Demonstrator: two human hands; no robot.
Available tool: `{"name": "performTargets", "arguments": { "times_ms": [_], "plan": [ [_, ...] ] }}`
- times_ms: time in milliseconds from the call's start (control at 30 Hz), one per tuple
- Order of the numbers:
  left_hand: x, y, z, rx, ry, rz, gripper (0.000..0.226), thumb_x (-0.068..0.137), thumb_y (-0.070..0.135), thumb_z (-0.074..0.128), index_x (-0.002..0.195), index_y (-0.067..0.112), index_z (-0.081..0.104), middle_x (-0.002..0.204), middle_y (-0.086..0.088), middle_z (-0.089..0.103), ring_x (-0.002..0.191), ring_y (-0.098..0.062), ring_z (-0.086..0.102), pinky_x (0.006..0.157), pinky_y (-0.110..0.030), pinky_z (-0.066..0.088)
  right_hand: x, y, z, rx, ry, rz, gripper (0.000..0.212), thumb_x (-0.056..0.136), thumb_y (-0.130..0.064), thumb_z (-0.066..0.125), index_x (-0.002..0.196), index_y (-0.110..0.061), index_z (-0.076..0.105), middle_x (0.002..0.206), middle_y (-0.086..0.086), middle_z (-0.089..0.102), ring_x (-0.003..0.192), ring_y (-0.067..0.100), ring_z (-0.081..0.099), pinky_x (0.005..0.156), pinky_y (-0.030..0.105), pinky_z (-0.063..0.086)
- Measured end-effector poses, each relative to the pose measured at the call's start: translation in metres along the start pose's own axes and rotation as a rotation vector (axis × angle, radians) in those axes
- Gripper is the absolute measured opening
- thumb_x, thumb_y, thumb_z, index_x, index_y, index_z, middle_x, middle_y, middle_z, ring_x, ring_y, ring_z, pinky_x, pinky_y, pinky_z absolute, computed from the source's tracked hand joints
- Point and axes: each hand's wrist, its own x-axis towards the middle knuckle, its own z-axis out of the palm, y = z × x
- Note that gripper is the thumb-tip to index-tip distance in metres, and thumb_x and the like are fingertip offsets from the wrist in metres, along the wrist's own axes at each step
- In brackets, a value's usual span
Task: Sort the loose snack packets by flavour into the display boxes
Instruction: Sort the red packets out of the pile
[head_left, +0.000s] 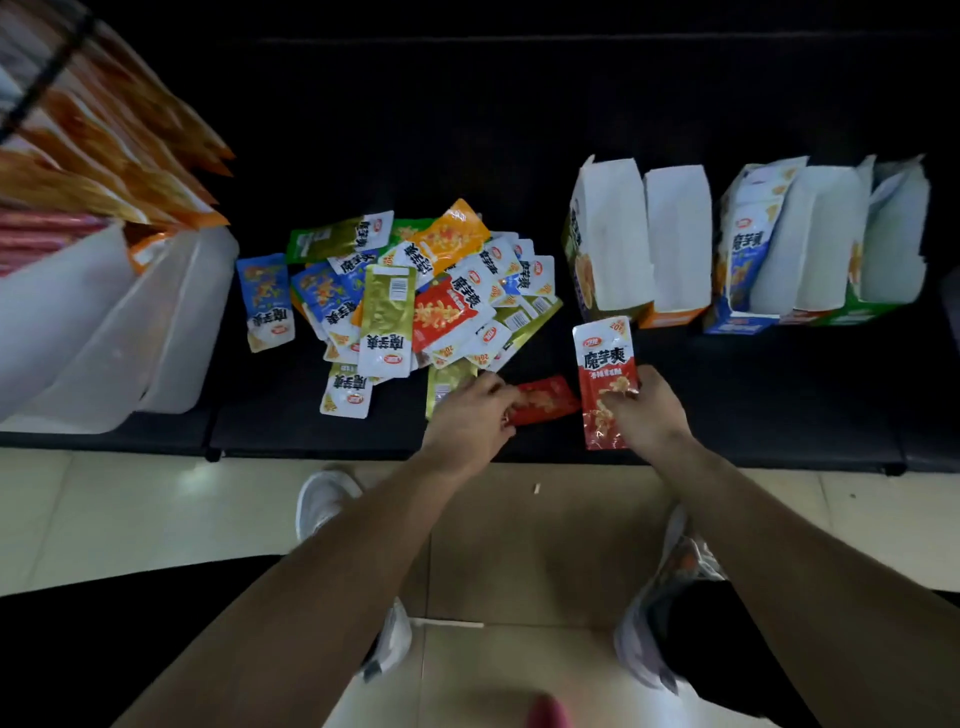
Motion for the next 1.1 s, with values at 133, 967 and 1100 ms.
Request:
{"name": "performTargets", "arguments": {
  "times_ms": [133,967,1100],
  "plan": [
    [-0.012,-0.006,0.013,0.001,-0.099,-0.006,0.043,0.082,0.044,0.071,0.121,0.028,0.065,0.128,0.011,0.047,0.117,-0.013,0.047,0.088,-0.034,0.053,0.002,0.012,-0.001,-0.015,-0.013,0.036,0.019,0.094,-0.021,0.06,0.113,-0.021,0.053,0.096,-0.005,0.062,0.079,0.011,0.058,0.059,0.027,0.041],
    [0.004,-0.021,-0.031,-0.832,-0.077,-0.456,0.021,0.086,0.015,0.075,0.101,0.027,0.067,0.1,0.009,0.073,0.092,-0.01,0.07,0.08,-0.028,0.058,0.021,-0.029,0.026,-0.266,-0.193,-0.274,0.036,0.098,-0.027,0.062,0.131,-0.026,0.048,0.134,-0.002,0.052,0.12,0.018,0.053,0.093,0.035,0.046],
    [0.008,-0.02,-0.04,-1.0,-0.01,-0.495,0.008,0.09,0.016,0.071,0.094,0.023,0.071,0.096,0.001,0.075,0.089,-0.019,0.071,0.084,-0.038,0.059,0.018,-0.028,0.026,-0.223,-0.276,-0.232,0.029,0.096,-0.029,0.065,0.12,-0.032,0.049,0.113,-0.01,0.059,0.105,0.011,0.058,0.078,0.031,0.047]
  ]
}}
